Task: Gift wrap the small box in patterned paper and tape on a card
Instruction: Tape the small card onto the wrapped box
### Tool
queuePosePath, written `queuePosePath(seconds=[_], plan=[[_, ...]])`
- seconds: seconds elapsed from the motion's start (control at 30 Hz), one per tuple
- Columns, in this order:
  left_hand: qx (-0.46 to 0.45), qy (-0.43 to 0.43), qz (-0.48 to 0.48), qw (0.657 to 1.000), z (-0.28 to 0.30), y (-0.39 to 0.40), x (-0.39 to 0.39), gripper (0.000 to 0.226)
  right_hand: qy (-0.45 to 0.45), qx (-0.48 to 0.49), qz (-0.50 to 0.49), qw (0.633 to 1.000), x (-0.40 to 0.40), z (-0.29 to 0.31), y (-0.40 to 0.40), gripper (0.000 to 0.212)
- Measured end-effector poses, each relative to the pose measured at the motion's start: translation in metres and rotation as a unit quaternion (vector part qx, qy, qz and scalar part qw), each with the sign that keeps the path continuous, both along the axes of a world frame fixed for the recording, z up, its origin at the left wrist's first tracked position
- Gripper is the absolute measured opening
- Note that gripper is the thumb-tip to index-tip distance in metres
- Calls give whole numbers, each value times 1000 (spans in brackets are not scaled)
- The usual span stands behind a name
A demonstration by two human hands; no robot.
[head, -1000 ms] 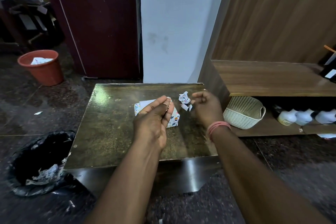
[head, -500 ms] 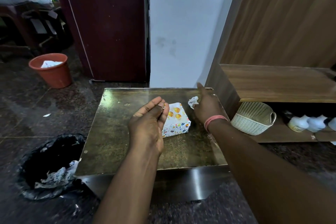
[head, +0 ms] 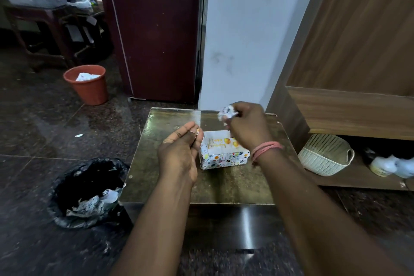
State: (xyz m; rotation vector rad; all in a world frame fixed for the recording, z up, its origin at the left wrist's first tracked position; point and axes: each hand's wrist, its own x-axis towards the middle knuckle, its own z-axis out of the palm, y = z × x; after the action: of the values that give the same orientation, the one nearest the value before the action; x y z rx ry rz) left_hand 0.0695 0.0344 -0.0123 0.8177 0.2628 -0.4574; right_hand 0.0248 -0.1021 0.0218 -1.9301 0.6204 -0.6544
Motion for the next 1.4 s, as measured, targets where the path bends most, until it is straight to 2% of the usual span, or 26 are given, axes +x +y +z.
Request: queuePosePath(seconds=[0.13,0.23,0.3,0.47,0.57,0.73,0.9,1.0,1.07,1.13,1.27,1.4], plan=[[28,-16,33,999,-4,17,-4,21,62,-62,78,993,4,-9,74,26],[102,-37,52,993,-6,45,-2,19,70,-114,82,988,17,-21,111,16],[148,-46,64,986,-8,75,9,18,72,-149,99,981,30,-25,142,18],[281,-90,27,955,-15,173,56,29,133,-153,203,958,83,-46,223,32],[337,-69,4,939,-24,219,88,36,156,-130,246,948,107,-54,257,30],[351,24,-76,933,-44,270,122,33,138,-12,241,961,129,-84,283,18],[374,48,-99,921,-100,272,144,25,192,-58,163,966,151,-139,310,26],[402,52,-122,906,-134,271,156,19,256,-85,172,947,155,-170,320,23],[407,50,-116,905,-156,273,165,24,271,-52,178,944,160,-191,323,21],[411,44,-94,906,-173,276,174,26,270,21,165,949,174,-209,323,19],[405,59,-35,912,-206,282,191,8,268,165,148,938,204,-242,329,12],[439,71,-23,895,-239,277,206,18,278,213,136,927,215,-273,329,17]])
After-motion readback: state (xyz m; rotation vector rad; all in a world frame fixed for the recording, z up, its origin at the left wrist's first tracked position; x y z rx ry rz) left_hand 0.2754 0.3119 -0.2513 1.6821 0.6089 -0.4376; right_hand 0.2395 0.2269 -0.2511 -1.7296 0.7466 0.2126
